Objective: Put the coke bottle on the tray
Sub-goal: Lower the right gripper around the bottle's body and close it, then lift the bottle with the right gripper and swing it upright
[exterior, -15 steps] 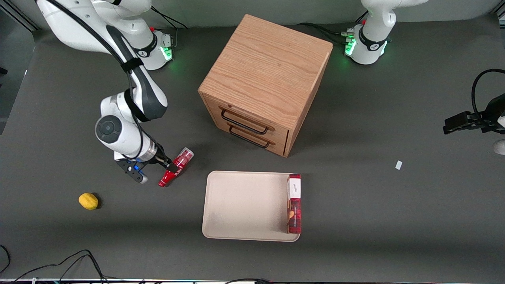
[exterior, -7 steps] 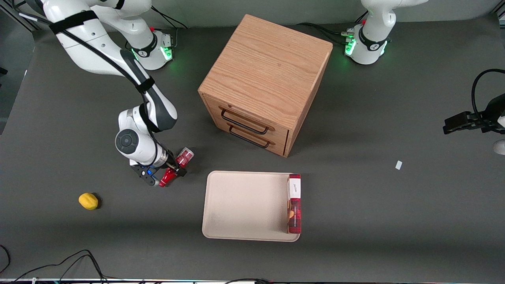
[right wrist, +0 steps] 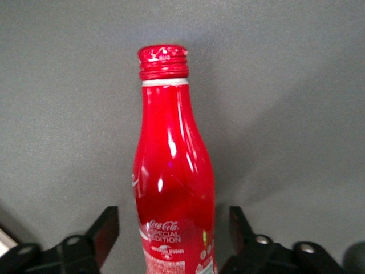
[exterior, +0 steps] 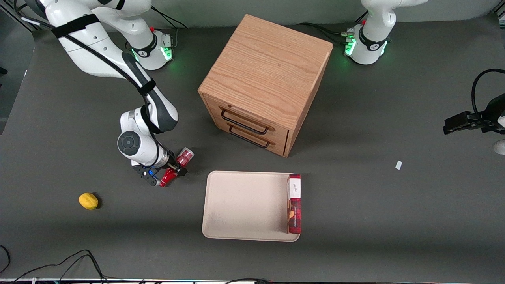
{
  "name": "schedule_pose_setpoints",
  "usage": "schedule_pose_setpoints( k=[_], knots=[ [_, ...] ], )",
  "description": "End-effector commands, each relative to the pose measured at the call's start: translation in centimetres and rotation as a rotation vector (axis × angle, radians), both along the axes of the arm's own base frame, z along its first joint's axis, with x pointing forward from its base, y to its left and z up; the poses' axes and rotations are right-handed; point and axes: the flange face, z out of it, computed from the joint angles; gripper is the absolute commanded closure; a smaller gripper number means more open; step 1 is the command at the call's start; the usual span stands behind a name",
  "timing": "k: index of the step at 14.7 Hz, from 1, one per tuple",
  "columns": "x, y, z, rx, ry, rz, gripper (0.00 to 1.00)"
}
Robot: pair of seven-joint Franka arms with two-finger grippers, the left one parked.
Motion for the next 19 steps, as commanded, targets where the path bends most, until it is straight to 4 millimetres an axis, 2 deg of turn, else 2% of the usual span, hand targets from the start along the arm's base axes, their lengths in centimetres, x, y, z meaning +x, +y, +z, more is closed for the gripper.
schedule_pose_setpoints(
  k=[1,3,4,8,10,12,15,19],
  knots=[
    [0.1,0.2,-0.2,-0.017,-0.01,-0.007,0.17],
    [0.1,0.0,-0.3,-0.027,-0.012,0.002,0.17],
    [0.1,0.0,-0.2,-0.027,-0.014,0.003,0.21],
    [0.2,0.1,0.0,-0.026,-0.018,0.003,0.6],
    [0.4,0.2,0.5,-0.024,-0.026,0.004,0.76],
    [1.0,0.3,2.0,-0.021,-0.044,0.01,0.87],
    [2.3,0.7,7.6,-0.032,-0.035,0.025,0.94],
    [3.9,1.0,17.8,-0.05,0.006,0.135,0.94]
  ],
)
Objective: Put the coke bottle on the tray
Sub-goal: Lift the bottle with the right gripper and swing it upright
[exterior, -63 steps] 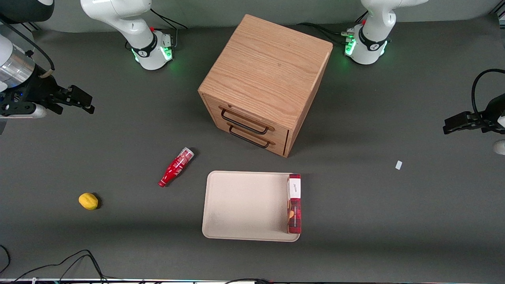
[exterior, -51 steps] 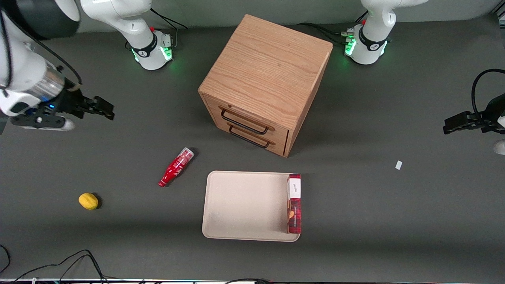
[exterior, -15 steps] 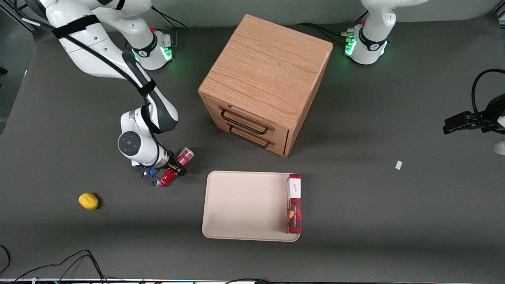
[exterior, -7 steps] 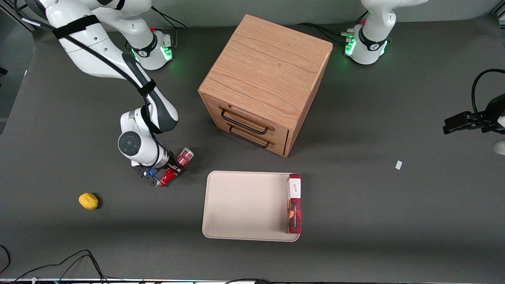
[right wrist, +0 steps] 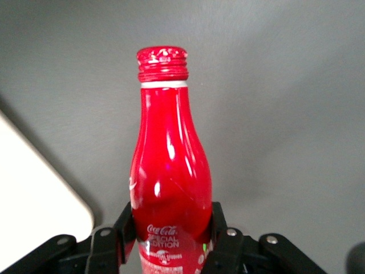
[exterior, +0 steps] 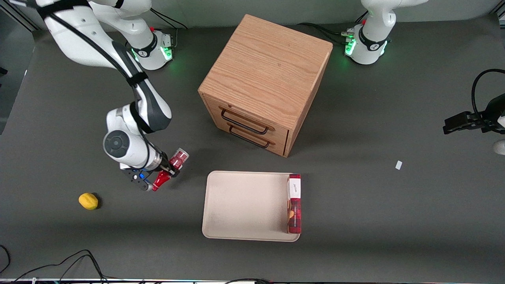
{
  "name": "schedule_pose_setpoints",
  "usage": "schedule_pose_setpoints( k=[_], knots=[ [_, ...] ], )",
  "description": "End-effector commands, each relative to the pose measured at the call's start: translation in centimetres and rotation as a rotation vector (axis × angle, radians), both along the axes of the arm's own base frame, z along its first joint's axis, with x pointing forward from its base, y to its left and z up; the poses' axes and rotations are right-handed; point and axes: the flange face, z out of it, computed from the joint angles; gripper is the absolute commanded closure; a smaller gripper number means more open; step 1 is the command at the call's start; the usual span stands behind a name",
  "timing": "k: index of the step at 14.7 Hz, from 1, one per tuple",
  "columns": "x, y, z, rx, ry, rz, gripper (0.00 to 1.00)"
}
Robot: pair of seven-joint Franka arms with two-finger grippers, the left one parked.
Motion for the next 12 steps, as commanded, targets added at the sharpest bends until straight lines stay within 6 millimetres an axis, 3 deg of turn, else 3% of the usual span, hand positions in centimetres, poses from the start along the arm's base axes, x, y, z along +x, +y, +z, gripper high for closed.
schedule_pose_setpoints(
  k=[1,5,7,9,12],
  knots=[
    [1.0,0.5,8.3,-0.013,-0.008,0.116,0.94],
    [2.4,2.5,16.5,0.0,-0.03,0.243,0.93],
    [3.0,4.0,19.0,-0.02,-0.07,0.424,0.91],
    [4.1,6.5,19.7,-0.022,-0.115,0.558,0.91],
    [5.9,10.6,17.7,0.006,-0.147,0.654,0.89]
  ],
)
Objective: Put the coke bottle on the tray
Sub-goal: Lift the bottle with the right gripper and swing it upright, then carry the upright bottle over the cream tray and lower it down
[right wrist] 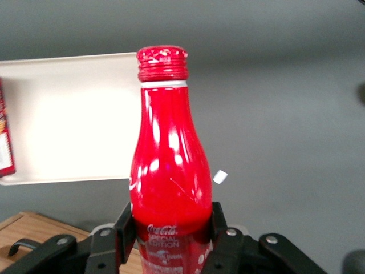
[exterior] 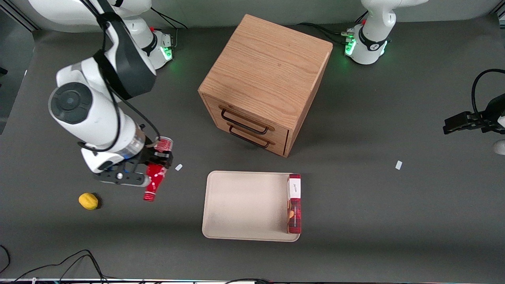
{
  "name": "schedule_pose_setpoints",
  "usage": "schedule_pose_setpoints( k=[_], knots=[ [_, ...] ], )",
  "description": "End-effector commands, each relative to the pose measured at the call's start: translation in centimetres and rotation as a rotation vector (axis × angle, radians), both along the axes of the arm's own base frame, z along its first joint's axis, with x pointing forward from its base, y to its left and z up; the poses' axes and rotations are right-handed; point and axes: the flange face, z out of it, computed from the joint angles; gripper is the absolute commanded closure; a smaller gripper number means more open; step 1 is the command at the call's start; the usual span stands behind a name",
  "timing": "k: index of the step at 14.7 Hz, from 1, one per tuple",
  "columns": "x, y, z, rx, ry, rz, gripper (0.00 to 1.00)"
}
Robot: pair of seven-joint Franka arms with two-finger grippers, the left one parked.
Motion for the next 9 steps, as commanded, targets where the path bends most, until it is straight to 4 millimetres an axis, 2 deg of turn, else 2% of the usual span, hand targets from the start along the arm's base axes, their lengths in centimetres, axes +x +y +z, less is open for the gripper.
schedule_pose_setpoints(
  k=[1,2,4,7,9],
  knots=[
    [3.1,3.4,-2.0,0.02,-0.035,0.09,0.89],
    [3.8,4.2,-2.8,0.037,-0.059,0.113,0.87],
    [5.5,4.3,-5.7,0.058,-0.111,0.19,0.87],
    [6.8,5.1,-11.8,0.071,-0.107,0.193,0.87],
    [7.1,5.4,-15.0,0.069,-0.082,0.175,0.87]
  ],
)
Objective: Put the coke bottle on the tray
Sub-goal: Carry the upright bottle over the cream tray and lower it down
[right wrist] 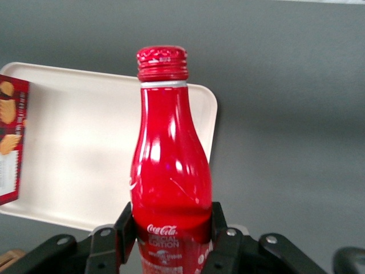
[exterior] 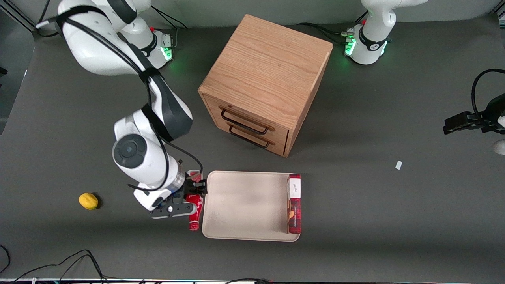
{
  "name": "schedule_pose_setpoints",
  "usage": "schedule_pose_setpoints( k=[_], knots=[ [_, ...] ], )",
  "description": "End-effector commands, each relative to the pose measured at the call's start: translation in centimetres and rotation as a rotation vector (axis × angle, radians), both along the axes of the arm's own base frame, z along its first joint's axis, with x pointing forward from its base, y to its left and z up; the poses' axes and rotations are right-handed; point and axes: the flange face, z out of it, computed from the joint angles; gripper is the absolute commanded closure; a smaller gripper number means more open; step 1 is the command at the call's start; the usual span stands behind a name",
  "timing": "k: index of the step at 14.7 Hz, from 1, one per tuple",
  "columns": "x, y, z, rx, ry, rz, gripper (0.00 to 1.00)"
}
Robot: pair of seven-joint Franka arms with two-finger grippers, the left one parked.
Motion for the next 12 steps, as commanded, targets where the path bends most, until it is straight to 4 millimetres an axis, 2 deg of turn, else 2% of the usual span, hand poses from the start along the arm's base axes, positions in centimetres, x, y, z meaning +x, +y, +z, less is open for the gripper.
schedule_pose_setpoints(
  k=[1,7,9,12],
  knots=[
    [0.9,0.7,-2.9,-0.003,-0.006,-0.006,0.87],
    [0.9,1.6,-11.0,0.019,0.04,-0.162,0.87],
    [0.6,2.4,-13.1,0.031,0.044,-0.203,0.82],
    [0.5,2.6,-14.9,0.031,0.049,-0.21,0.69]
  ],
)
